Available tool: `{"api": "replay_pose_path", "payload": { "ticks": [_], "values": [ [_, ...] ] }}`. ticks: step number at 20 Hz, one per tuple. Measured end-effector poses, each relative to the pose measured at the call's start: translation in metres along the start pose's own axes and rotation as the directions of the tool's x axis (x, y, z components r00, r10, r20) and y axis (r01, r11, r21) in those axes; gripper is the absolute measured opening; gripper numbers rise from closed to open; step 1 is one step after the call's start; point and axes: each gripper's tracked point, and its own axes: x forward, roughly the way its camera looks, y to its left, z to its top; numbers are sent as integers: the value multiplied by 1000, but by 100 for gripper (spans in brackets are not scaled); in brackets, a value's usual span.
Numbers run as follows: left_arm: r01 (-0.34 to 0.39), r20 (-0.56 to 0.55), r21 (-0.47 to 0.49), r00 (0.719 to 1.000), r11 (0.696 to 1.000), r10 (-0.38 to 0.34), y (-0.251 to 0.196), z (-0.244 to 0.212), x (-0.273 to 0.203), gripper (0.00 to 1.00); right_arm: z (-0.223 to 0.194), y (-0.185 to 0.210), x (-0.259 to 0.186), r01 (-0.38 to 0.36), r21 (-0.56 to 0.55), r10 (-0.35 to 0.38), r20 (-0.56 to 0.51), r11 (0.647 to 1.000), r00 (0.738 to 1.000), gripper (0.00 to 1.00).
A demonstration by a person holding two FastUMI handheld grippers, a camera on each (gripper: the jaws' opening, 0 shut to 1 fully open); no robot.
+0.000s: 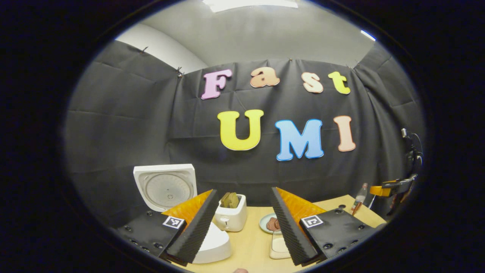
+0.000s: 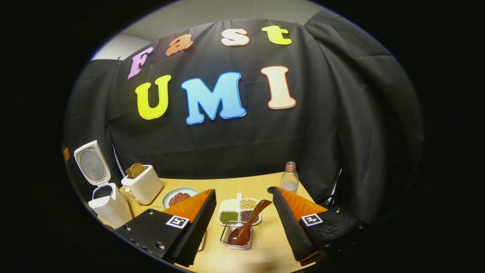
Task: Close the left gripper, press the button to open the rice cooker; take a wooden spoon from the chopstick holder with the right hand, scoop a spoonful of rice and pour it into the rice cooker, then put the wooden spoon back into the chopstick holder.
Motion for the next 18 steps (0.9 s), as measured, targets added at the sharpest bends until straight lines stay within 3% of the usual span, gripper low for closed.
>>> {"api": "replay_pose_path", "payload": {
  "ticks": [2,3,7,12,15,17,18],
  "values": [
    [13,-3,-17,1000,1000,-13,-5,1,-1,96,-22,-8,17,14,29,-12,-65,999,998,88],
    [18,-2,-24,1000,1000,-18,-6,2,0,96,-28,-11,23,18,47,-14,-84,999,996,92],
    [9,-11,-8,1000,1000,-9,-7,-1,-2,97,-59,-26,58,55,123,-35,-162,991,986,92],
    [-19,-36,-5,999,1000,19,-6,-4,2,97,-93,-35,106,98,209,-43,-251,973,967,76],
    [-17,-62,-14,998,1000,16,-7,-13,6,97,-105,-34,127,95,237,-27,-276,967,961,79],
    [-20,-69,-11,997,1000,19,-6,-16,6,97,-108,-37,134,110,238,-40,-280,965,959,65],
    [-22,-66,-11,998,1000,21,-6,-14,6,96,-106,-36,134,107,244,-36,-277,964,960,52]
  ]
}}
